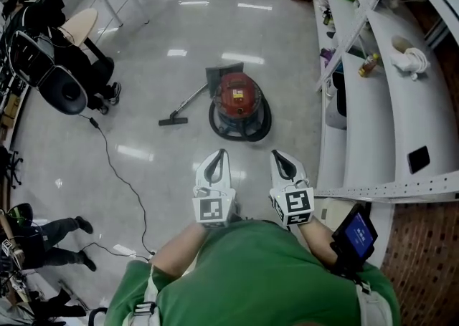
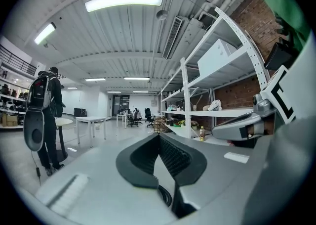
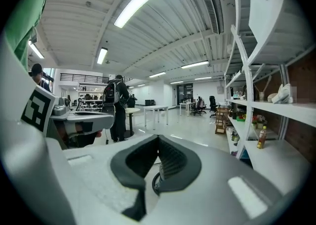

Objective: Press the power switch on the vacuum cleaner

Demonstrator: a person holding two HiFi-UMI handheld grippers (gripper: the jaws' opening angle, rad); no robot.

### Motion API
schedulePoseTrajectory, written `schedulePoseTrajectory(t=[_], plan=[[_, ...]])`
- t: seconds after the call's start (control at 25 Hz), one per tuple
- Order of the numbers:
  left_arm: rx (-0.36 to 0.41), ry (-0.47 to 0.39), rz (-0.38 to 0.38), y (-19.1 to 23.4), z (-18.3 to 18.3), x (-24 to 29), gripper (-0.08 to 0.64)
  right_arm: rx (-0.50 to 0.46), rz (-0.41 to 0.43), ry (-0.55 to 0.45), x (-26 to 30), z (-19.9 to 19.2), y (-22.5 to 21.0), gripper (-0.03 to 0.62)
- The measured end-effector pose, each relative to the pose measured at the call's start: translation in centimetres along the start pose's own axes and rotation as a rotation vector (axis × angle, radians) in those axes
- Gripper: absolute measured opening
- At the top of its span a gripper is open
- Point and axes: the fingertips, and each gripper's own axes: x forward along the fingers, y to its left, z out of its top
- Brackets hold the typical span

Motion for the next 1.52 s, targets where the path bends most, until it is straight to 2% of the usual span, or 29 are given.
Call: schedulePoseTrajectory(t=[0.36, 0.6, 1.0, 1.36, 1.52], plan=[[-0.014, -0.005, -0.064, 7.1, -0.9, 6.1, 0.006, -0.014, -0.052, 0.023, 8.6, 1.8, 1.2, 0.002], [0.004, 0.003, -0.083, 10.1, -1.5, 8.9, 0.008, -0.016, -0.082, 0.045, 12.4, 2.7, 1.1, 0.002], [-0.011, 0.047, -0.071, 12.5, -3.1, 13.7, 0.008, -0.012, -0.063, 0.063, 18.7, 2.3, -1.0, 0.002], [-0.001, 0.115, -0.033, 12.4, -4.8, 21.7, 0.008, -0.011, -0.013, 0.084, 24.8, 2.0, -6.7, 0.002], [0.003, 0.148, -0.025, 11.9, -5.7, 25.4, 0.008, 0.009, 0.013, 0.114, 27.3, 0.4, -9.4, 0.002]])
